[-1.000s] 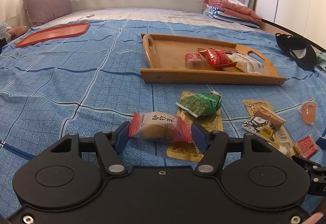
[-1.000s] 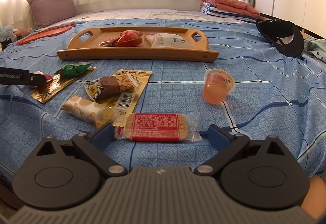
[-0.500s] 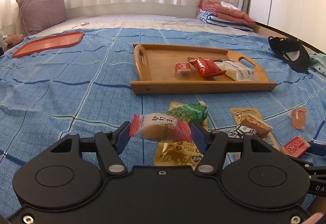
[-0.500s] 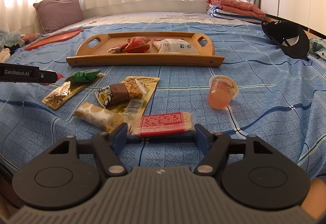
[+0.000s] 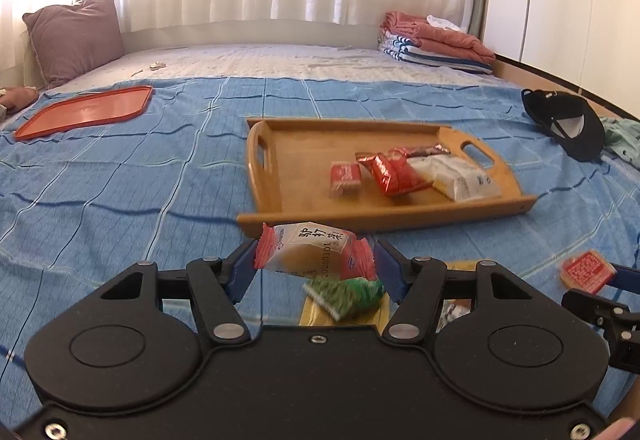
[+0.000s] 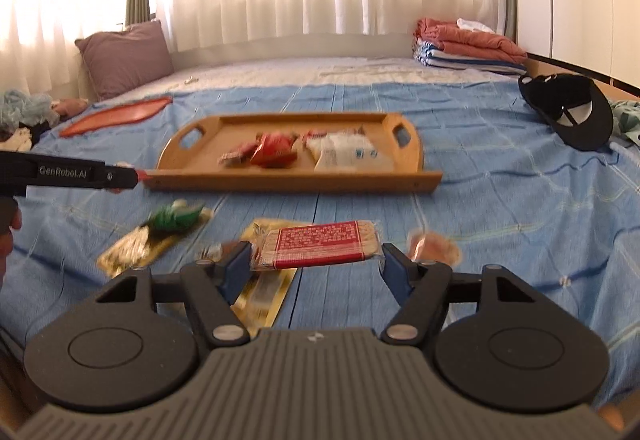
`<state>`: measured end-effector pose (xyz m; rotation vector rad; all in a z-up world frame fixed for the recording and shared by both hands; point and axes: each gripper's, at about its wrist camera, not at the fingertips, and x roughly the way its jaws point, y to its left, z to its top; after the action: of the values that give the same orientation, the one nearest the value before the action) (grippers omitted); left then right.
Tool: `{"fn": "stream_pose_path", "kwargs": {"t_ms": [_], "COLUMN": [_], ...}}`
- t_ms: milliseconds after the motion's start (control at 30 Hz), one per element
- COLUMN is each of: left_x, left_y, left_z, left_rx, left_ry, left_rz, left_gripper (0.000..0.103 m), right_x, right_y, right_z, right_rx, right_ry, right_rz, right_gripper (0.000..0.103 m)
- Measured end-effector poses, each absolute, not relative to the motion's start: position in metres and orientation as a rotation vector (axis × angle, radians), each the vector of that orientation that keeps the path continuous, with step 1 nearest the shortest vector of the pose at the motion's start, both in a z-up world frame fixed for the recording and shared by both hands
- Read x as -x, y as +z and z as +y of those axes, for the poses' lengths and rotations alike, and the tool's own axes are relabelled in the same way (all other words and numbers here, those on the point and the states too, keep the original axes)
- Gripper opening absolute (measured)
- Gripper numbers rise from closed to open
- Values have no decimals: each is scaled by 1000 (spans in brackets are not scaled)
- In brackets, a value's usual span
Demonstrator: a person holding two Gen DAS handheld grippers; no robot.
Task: Organize snacks
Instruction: 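Carry both snacks over the wooden tray and lower them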
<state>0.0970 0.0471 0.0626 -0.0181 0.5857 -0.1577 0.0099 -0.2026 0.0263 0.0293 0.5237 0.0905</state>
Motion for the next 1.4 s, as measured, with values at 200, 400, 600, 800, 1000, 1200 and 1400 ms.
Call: {"fn": "stream_pose_path", "kwargs": {"t_ms": [200, 400, 600, 800, 1000, 1200, 1400], "left_x": [-126, -159, -200, -241, -278, -295, -293], "left_y": [72, 77, 75, 70, 56, 36, 21], "left_z": [41, 37, 35, 27, 23, 18, 6], "left_rx": [40, 56, 82, 50, 84, 97, 43], "left_ry": [-150, -141, -113, -86, -44, -43, -59], "left_rz": [601, 625, 661, 654, 676, 692, 670], "left_gripper": [61, 61, 61, 61, 61, 61, 61], "right_x": [-42, -78, -124, -180, -242, -296, -335], "right_y": [44, 57, 71, 74, 68, 53, 34], "right_z": [-217, -231, -247, -256, -259, -252, -225], "right_rx": [-78, -77, -119, -162, -178, -231, -139], "right_ry": [101, 111, 105, 103, 91, 104, 113], "right_rz": [517, 523, 541, 600, 641, 685, 716], "right_gripper": [70, 70, 70, 70, 70, 71, 71]}}
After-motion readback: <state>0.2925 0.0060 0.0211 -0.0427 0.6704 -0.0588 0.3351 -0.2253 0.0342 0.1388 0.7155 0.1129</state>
